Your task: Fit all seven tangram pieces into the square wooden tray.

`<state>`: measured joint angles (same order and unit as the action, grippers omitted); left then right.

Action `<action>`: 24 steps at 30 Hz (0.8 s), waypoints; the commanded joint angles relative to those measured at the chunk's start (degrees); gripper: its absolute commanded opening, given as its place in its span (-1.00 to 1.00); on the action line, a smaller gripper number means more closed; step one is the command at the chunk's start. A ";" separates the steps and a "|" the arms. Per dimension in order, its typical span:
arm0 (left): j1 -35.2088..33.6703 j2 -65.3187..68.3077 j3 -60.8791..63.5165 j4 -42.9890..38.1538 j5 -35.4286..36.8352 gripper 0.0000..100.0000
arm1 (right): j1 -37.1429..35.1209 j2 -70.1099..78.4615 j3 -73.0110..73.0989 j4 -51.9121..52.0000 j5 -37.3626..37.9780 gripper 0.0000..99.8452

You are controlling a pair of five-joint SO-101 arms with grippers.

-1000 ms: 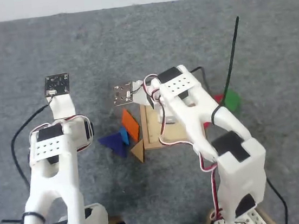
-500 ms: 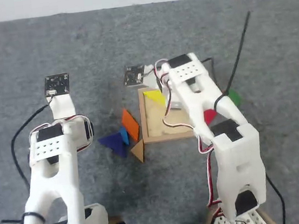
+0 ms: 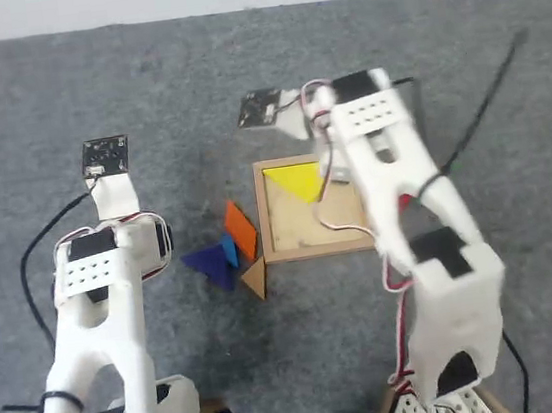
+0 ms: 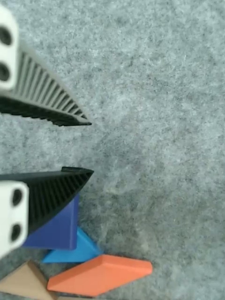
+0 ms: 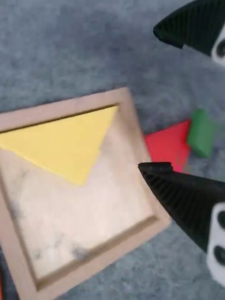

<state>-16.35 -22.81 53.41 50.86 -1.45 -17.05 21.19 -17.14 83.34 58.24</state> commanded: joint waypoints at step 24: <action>0.09 -0.53 -0.40 0.35 0.53 -0.71 | 6.20 -14.90 36.48 -31.43 -65.05 -0.24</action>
<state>-16.35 -22.81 53.41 50.86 -1.45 -10.37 5.45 24.62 51.87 4.53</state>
